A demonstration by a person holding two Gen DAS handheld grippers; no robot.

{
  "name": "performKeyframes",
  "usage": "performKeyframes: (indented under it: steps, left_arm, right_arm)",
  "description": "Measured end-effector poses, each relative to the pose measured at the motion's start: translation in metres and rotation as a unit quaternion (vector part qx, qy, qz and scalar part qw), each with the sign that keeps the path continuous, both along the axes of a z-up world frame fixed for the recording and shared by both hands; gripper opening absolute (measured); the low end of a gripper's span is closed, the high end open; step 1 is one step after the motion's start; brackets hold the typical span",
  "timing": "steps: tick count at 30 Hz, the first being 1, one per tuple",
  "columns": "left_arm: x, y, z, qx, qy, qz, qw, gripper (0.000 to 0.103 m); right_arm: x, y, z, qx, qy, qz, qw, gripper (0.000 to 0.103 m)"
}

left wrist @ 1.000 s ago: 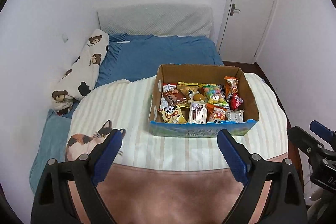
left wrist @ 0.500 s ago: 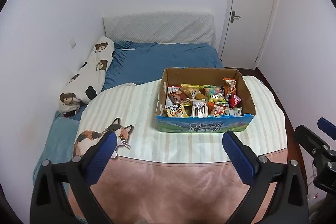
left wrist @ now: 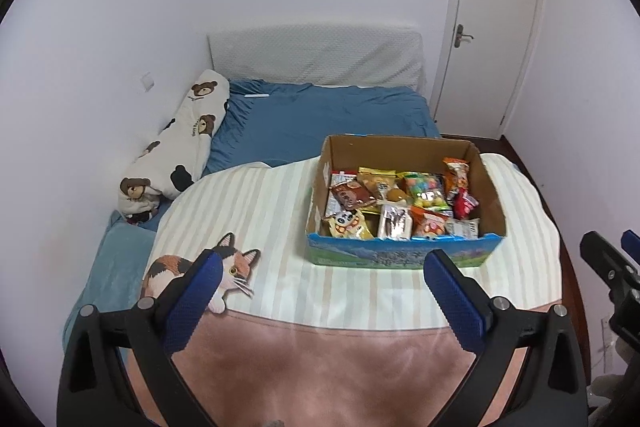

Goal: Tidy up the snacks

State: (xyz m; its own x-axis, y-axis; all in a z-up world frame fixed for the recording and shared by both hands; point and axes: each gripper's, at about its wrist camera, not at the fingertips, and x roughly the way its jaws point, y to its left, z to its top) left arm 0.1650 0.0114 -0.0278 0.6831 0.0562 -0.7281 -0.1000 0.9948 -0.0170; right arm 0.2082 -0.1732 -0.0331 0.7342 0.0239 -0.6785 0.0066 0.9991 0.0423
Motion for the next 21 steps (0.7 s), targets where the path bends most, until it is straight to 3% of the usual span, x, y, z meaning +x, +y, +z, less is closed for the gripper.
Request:
performKeyframes:
  steps: [21]
  left_arm:
    - [0.084,-0.022,-0.042,0.014,0.051,-0.016,0.9985,0.103]
  right_arm:
    - [0.082,-0.014,-0.045,-0.009,0.042,-0.037,0.998,0.103]
